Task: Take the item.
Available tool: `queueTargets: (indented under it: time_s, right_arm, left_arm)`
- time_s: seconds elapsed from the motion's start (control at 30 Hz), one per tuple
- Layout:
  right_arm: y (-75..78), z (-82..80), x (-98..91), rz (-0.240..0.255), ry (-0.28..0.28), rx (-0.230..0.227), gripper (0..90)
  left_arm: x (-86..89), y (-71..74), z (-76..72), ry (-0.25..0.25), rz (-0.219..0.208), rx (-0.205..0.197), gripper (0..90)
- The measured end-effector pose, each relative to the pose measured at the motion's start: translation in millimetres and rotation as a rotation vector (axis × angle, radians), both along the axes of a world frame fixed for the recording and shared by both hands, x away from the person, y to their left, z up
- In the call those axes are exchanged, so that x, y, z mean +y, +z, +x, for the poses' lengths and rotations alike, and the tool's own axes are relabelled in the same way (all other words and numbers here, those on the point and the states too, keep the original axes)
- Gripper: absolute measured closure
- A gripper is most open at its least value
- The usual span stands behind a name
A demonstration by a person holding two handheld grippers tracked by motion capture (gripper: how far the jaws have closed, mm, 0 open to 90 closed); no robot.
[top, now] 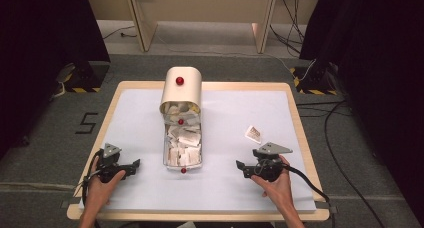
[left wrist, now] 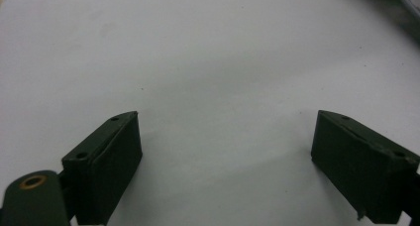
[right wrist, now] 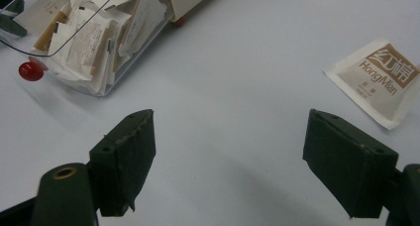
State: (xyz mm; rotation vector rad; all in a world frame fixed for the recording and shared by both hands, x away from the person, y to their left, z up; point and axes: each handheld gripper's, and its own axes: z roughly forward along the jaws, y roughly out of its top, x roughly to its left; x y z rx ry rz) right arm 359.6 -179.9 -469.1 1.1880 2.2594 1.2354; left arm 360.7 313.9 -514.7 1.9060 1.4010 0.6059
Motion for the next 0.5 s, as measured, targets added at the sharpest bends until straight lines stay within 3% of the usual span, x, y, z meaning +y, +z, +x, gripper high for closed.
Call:
queueTargets:
  time_s: [0.5]
  right_arm:
    - [-5.9, -11.8, 4.8, -0.017, 0.026, 0.008, 20.8]
  left_arm:
    - [0.0, 0.0, 0.0, 0.000, 0.000, 0.000, 11.3]
